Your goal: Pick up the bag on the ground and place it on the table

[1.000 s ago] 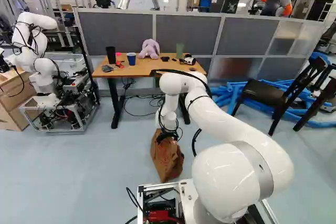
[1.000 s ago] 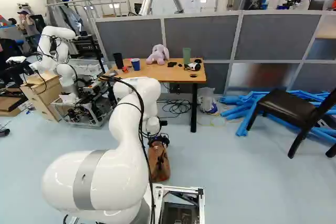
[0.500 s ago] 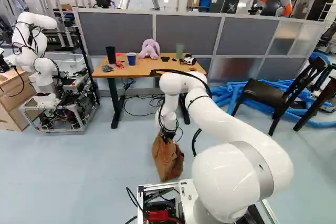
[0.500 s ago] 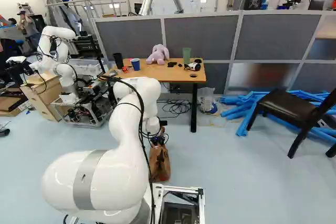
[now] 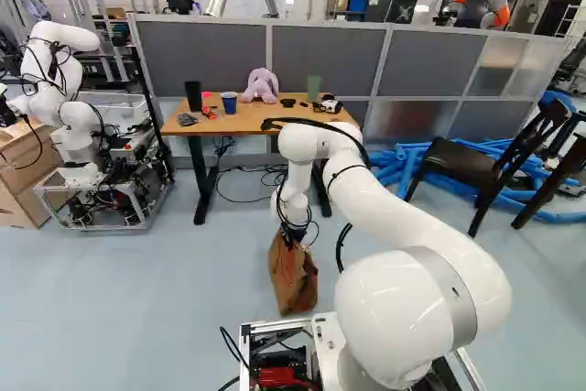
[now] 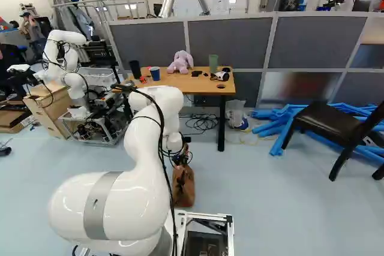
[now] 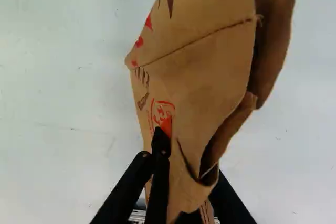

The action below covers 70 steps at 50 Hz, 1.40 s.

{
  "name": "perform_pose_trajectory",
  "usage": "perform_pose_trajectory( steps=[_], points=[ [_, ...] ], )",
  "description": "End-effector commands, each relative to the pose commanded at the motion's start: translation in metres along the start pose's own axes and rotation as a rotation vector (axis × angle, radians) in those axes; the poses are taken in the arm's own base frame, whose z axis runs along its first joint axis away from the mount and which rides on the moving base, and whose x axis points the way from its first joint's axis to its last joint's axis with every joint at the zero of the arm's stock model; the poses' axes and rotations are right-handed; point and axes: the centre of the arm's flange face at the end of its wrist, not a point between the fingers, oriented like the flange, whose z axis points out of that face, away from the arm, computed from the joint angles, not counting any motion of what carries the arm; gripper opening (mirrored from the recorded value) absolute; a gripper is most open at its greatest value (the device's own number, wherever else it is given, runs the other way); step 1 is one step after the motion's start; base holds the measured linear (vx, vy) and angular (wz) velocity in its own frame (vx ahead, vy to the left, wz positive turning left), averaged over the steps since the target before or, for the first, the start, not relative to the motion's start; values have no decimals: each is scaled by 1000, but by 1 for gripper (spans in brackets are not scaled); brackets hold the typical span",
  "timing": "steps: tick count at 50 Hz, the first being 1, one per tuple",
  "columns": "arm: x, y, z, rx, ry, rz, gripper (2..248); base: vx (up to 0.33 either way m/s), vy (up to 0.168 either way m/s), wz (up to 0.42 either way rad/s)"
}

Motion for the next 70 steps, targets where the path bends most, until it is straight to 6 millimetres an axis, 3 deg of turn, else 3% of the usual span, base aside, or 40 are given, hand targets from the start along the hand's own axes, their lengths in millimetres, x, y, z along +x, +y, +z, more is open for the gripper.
perform_pose_trajectory(
  steps=[70],
  points=[
    [5, 0, -106, 0, 29, 0, 20, 0, 0, 0]
  ],
)
